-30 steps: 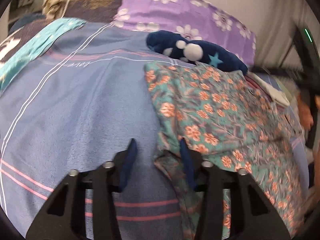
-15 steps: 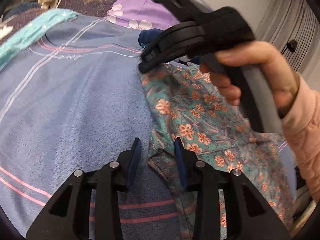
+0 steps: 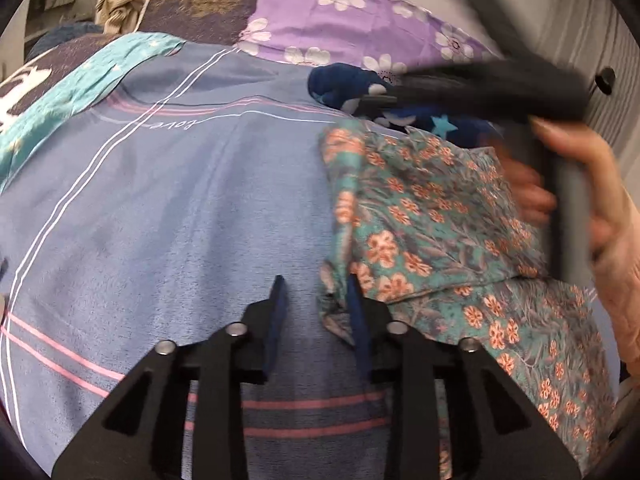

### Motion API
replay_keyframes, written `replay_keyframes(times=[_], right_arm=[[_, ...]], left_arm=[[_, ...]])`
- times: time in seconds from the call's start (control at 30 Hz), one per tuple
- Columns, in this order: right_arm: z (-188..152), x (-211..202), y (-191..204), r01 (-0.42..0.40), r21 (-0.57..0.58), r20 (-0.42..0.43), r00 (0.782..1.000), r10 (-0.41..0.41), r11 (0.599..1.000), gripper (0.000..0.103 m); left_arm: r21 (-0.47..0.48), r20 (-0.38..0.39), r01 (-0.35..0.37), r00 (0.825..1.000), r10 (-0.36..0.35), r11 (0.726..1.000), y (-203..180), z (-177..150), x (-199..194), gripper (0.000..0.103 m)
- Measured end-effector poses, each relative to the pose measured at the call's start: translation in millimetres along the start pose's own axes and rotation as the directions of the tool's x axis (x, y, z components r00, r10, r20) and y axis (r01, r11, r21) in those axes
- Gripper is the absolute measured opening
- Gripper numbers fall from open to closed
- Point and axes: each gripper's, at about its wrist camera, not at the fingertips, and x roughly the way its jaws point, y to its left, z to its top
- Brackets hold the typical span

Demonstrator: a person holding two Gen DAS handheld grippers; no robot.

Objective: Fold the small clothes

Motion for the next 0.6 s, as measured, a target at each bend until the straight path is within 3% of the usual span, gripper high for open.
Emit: replay_keyframes(times=[0.07,0.2,0.33,0.43,0.5,0.6], right_arm=[[-25,-28,-37,0.008,0.05,0.001,1.0,-0.008,0.999,0.035],[-87,-71,-118,0.062,0.212,-0.028,0.998,-0.058,0.975,0.03],[-155,-100,-183,0.103,0.379,-0.051,0.995,-0.09,0.92,0.03],[-193,-104,-209,0.08,0.461,-0.061,0.996,-0.058,0.884,0.03],[-208,-100,-212,0.052,0.453,-0.027,0.999,-0.044,0.89,0.027],[-207,-105,-203,0.079,0.417,-0.016,0.997,-0.08,0.906,0.027]], left_arm=[[-0.003,0.005,-0.003,1.0,0.003,1.0,2,-1,-2,0.035],[0.016,0.011,-0.028,1.0,0.028,0.999,-3,-2,-4,0.035],[0.01,0.006,-0.046,0.999,0.045,0.999,-3,3,-1,0.039],[0.025,0.002,-0.117,0.993,0.117,0.993,-4,9,2,0.041],[0.047,0.011,-0.189,0.982,0.189,0.981,-15,16,-3,0.04],[0.078,0.026,-0.156,0.988,0.155,0.985,-40,29,-17,0.039]])
